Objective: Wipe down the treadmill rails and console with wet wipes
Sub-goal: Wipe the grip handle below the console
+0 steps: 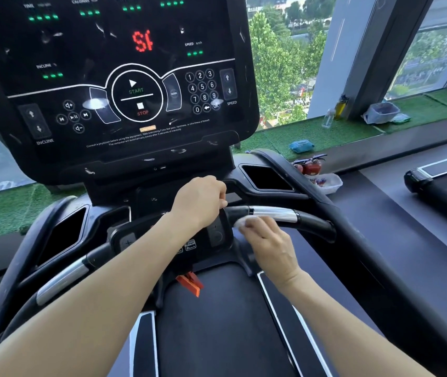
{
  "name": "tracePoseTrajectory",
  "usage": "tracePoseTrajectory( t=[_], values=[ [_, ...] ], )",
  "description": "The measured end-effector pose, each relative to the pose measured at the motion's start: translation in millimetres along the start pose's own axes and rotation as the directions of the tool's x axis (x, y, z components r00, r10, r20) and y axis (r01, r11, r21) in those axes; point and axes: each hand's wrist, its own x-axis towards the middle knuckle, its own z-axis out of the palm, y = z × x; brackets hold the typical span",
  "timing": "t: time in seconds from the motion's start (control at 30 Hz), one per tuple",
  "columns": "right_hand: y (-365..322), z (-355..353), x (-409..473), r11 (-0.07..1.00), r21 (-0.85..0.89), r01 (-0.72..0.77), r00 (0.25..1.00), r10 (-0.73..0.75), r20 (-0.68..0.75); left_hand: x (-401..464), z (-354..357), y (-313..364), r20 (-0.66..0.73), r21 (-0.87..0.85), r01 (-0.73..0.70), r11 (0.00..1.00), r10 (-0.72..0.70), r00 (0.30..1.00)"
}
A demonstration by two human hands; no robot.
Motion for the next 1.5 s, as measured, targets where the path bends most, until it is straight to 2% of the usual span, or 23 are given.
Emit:
tracePoseTrajectory(
  t=[0.1,0.17,0.23,0.33,0.43,0.53,0.73,0.9,1.0,1.17,1.23,1.37,1.5],
  values=[
    [-5.8,4.4,13.0,0.989,-0.004,0.148,0.989,-0.148,-0.017,0.3,-0.5,0.7,0.008,0.006,-0.003,1.000,0.003,1.000],
    [11.0,3.7,2.7,0.981,-0.043,0.188,0.982,-0.187,0.043,0.6,-0.5,0.1,0.011,0.002,0.002,1.000,-0.002,1.000],
    [33.5,-3.2,-12.1,0.982,-0.099,0.162,0.984,-0.153,0.093,0.8,-0.1,0.1,0.013,-0.006,0.005,1.000,-0.005,1.000],
    [39.8,-6.8,-14.9,0.982,-0.144,0.118,0.991,-0.107,0.081,0.9,-0.6,0.9,0.019,-0.009,0.006,1.000,-0.005,1.000],
    [9.5,3.1,1.8,0.981,-0.111,0.159,0.987,-0.157,0.026,1.5,-1.6,1.3,0.025,0.007,0.008,1.000,-0.008,1.000],
    [3.9,7.1,7.1,0.976,-0.099,0.192,0.981,-0.190,0.029,0.9,-2.7,2.2,0.034,0.020,0.004,1.000,-0.005,0.999],
    [50.3,-10.9,-18.6,0.985,-0.155,0.074,0.990,-0.054,0.130,1.0,-1.1,2.5,0.026,-0.005,0.022,1.000,-0.022,0.999],
    [14.6,5.4,7.4,0.972,-0.053,0.229,0.971,-0.224,0.078,0.6,-2.1,3.5,0.031,0.005,0.037,0.999,-0.037,0.999],
    [30.5,4.3,1.7,0.959,-0.059,0.276,0.959,-0.270,0.089,0.1,-3.0,4.0,0.037,0.006,0.033,0.999,-0.034,0.999],
    [75.3,-19.1,-21.9,0.962,-0.172,0.210,0.963,-0.172,0.207,0.0,-4.0,6.1,0.048,0.023,0.040,0.999,-0.041,0.998],
    [67.2,-18.5,-16.6,0.965,-0.169,0.200,0.969,-0.170,0.177,0.7,-4.5,7.0,0.059,0.031,0.047,0.998,-0.049,0.997],
    [32.0,-2.2,4.4,0.962,-0.069,0.265,0.964,-0.261,0.057,0.3,-6.6,11.9,0.083,0.107,0.045,0.993,-0.054,0.995],
    [55.7,-3.1,-9.7,0.968,-0.062,0.241,0.968,-0.236,0.085,-3.1,-0.5,33.4,0.075,0.125,-0.008,0.992,-0.001,0.997]
  ],
)
